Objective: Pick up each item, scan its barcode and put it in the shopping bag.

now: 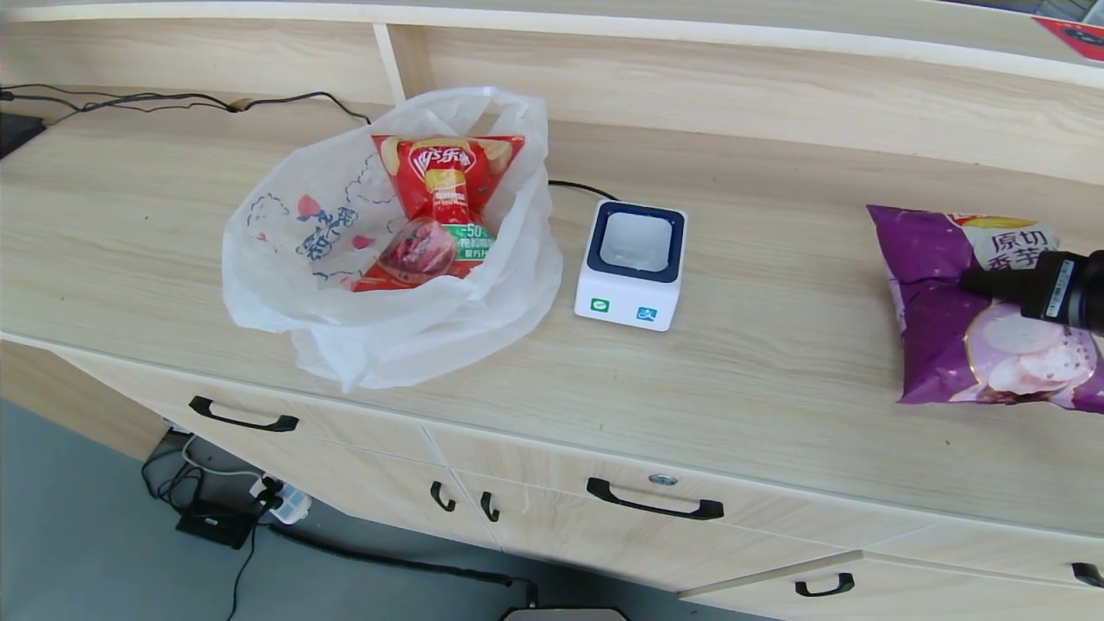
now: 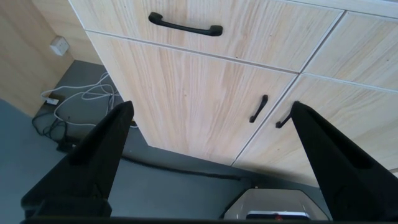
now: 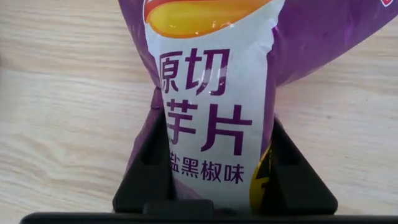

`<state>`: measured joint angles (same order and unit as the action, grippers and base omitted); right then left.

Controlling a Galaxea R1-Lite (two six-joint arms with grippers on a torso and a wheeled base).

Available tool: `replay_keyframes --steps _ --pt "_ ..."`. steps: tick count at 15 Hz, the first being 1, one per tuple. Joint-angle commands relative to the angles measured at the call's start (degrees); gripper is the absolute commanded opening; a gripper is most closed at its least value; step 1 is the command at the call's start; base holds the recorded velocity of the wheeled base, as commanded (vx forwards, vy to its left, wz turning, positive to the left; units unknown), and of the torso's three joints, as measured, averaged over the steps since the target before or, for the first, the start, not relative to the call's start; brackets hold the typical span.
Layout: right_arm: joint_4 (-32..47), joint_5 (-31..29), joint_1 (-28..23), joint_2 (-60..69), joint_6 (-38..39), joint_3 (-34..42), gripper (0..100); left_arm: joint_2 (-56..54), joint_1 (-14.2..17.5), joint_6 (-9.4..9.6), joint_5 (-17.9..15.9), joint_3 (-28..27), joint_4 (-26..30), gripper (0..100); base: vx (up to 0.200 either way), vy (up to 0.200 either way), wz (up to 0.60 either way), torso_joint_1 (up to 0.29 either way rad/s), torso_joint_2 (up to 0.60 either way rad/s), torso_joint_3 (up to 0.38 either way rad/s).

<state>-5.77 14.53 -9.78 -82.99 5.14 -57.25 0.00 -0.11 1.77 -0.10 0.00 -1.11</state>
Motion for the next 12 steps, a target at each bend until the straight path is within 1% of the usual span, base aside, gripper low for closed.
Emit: replay_keyframes --steps 1,3,5,6,7,8,9,11,12 --pt "-1.3 1.4 1.4 3.4 1.4 3.6 0 0.0 0.0 -0.01 0.0 0.0 0.0 100 0.000 0.000 0.00 0.000 0.00 0.000" --pt "-3.8 5.1 2.7 4.6 4.4 5.6 0 0.0 -0.1 -0.01 0.0 0.0 0.0 100 0.000 0.000 0.00 0.000 0.00 0.000" --pt "-5.4 6.2 6.1 6.0 12.0 6.2 0 0.0 0.0 -0.01 0.0 0.0 0.0 100 0.000 0.000 0.00 0.000 0.00 0.000" --pt "-6.3 6.2 8.0 6.4 17.3 6.1 0 0.0 -0.1 0.08 0.0 0.0 0.0 100 0.000 0.000 0.00 0.000 0.00 0.000" --pt "-7.9 6.2 10.6 7.2 24.2 6.2 0 0.0 -0.1 0.08 0.0 0.0 0.0 100 0.000 0.000 0.00 0.000 0.00 0.000" --pt "-8.9 6.2 11.5 7.7 27.4 6.3 0 0.1 -0.1 0.08 0.0 0.0 0.0 100 0.000 0.000 0.00 0.000 0.00 0.000" --pt "-11.9 6.2 14.8 9.3 36.7 6.5 0 0.1 -0.1 0.08 0.0 0.0 0.0 100 0.000 0.000 0.00 0.000 0.00 0.000" --pt "-13.9 6.1 19.3 11.1 47.1 7.5 0 0.1 -0.1 0.08 0.0 0.0 0.0 100 0.000 0.000 0.00 0.000 0.00 0.000" --pt "-14.8 6.1 21.4 11.9 50.3 8.5 0 0.0 -0.1 0.08 0.0 0.0 0.1 100 0.000 0.000 0.00 0.000 0.00 0.000"
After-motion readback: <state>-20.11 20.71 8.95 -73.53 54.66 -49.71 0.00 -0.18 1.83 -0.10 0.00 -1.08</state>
